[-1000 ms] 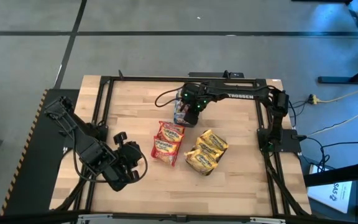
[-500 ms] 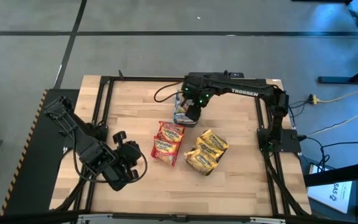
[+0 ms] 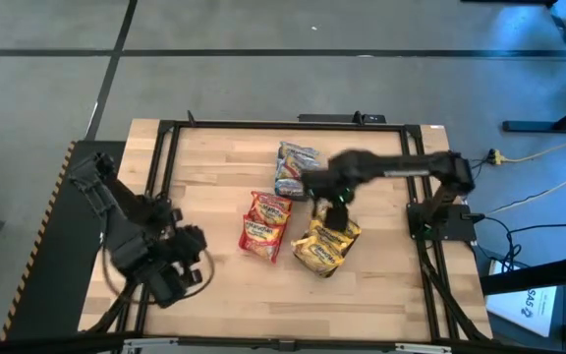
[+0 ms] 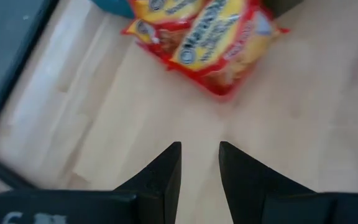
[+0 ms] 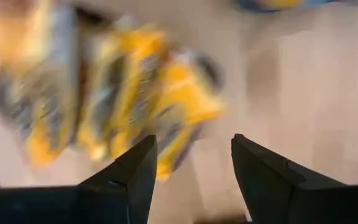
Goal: Sort Maruchan noodles
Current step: Return to Home Position
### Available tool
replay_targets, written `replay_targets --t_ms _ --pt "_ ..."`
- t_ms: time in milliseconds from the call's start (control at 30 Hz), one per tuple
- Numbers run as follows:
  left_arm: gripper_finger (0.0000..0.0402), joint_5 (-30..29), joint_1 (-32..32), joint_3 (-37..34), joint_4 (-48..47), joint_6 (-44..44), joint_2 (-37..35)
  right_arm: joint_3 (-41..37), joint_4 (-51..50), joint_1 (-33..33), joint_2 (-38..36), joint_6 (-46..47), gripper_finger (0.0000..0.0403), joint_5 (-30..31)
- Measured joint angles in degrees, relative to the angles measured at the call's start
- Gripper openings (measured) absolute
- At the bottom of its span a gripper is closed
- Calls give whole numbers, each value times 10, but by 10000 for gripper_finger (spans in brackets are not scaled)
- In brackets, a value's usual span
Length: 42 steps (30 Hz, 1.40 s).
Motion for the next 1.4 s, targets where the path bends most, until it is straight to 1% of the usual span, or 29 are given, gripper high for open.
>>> replay_targets --t_ms 33,100,133,200,267,300,333,433,500,567,667,733,800,900,1000,1067,1100,1133,1167,1200,1233,1300,1333,1400 --pt "102 -3 -18 0 1 -18 -5 -15 6 20 -14 -1 204 -1" --pt "102 -31 -58 0 0 -52 -23 -38 6 59 -40 5 204 0" --pt "102 -55 -75 0 -1 -64 -33 -49 10 76 -56 20 204 7" --pt "102 -124 -104 0 0 -84 -55 -70 26 110 -92 49 204 19" --pt "102 -199 -125 -9 2 -92 -82 -96 72 145 -135 82 204 29" --pt "102 -219 -132 -18 1 -93 -95 -113 104 162 -157 98 204 37" --pt "102 -226 -137 -36 1 -103 -107 -135 138 180 -180 116 204 46" --pt "102 -219 -147 -121 26 -159 -149 -212 246 230 -255 178 204 99" --pt "102 -220 -152 -192 72 -200 -178 -267 311 256 -303 221 204 134" --pt "102 -222 -154 -257 153 -226 -202 -320 370 280 -340 263 204 156" --pt "102 -239 -155 -325 287 -205 -228 -386 453 309 -381 295 204 177" --pt "102 -250 -154 -351 346 -189 -233 -420 509 325 -398 316 204 195" --pt "102 -240 -154 -357 367 -192 -236 -437 549 336 -409 352 204 204" --pt "102 -180 -154 -357 394 -232 -232 -443 578 347 -410 402 204 194" --pt "102 -135 -154 -357 415 -240 -232 -443 569 352 -410 384 204 178" --pt "102 -127 -151 -357 429 -250 -232 -443 576 351 -406 399 204 167" --pt "102 -144 -149 -357 434 -239 -233 -443 578 351 -406 417 204 163" --pt "102 -170 -147 -357 434 -215 -232 -443 575 351 -405 398 204 156" --pt "102 -195 -145 -360 434 -187 -231 -443 574 355 -401 352 204 153" --pt "102 -217 -144 -367 438 -162 -230 -448 581 363 -398 306 204 172" --pt "102 -236 -144 -379 447 -151 -230 -456 588 373 -398 272 204 204" --pt "102 -266 -146 -413 478 -154 -230 -480 609 389 -414 242 204 251" --pt "102 -283 -147 -438 505 -164 -230 -496 636 395 -422 229 204 261" --pt "102 -321 -151 -496 575 -176 -230 -548 726 406 -436 188 204 262"
